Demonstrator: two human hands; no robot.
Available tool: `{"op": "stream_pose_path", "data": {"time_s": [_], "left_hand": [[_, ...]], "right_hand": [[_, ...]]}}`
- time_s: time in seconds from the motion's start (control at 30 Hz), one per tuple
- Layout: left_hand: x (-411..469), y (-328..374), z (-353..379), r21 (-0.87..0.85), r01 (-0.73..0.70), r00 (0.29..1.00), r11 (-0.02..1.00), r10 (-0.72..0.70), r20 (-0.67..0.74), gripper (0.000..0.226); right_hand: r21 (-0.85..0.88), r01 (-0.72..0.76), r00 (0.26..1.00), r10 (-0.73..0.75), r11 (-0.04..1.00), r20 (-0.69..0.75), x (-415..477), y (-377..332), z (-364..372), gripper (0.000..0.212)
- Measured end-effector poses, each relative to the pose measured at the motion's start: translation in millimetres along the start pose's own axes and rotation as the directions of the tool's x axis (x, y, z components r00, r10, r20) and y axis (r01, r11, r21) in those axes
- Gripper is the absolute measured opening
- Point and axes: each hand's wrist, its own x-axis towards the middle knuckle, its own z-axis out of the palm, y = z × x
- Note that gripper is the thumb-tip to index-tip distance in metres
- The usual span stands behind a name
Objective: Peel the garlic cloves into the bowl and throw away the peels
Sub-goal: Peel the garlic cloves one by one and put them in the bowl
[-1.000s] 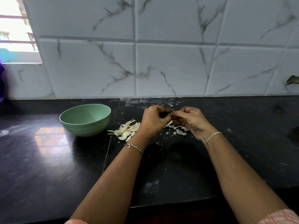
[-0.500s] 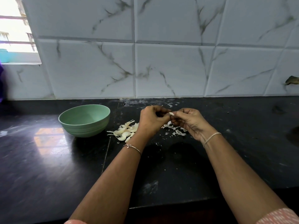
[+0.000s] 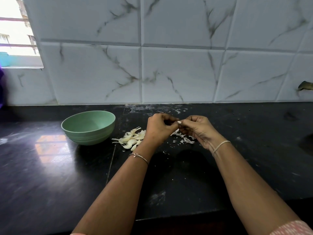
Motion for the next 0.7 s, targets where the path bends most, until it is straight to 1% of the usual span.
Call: {"op": "stream_pose_path", "data": {"time_s": [0.27,0.37,0.57,0.7], "left_hand": [[0.6,0.4,-0.9,-0.040,0.042,0.999,0.998,-0.043,-0.018,0.015],[0.8,0.6,-1.1,-0.035,0.034,0.999,0.999,-0.035,-0.014,0.013],[-0.5,-0.2,0.6,0.027,-0.008,1.000,1.000,0.008,0.017,0.012],[-1.3,-0.3,1.7,0.044,-0.008,1.000,0.999,0.008,0.016,0.011]], "right_hand": [[0.033,-0.012,1.000,0.011,0.999,0.011,-2.5,-2.3,0.1,0.024],[0.039,-0.026,0.999,0.025,0.999,0.021,-2.8,-3.5,0.2,0.023],[-0.072,0.021,1.000,-0.022,0.997,-0.019,-0.7,1.0,1.1,0.028],[-0.148,0.065,0.997,-0.069,0.987,-0.022,0.8,3.4,0.4,0.026]]}}
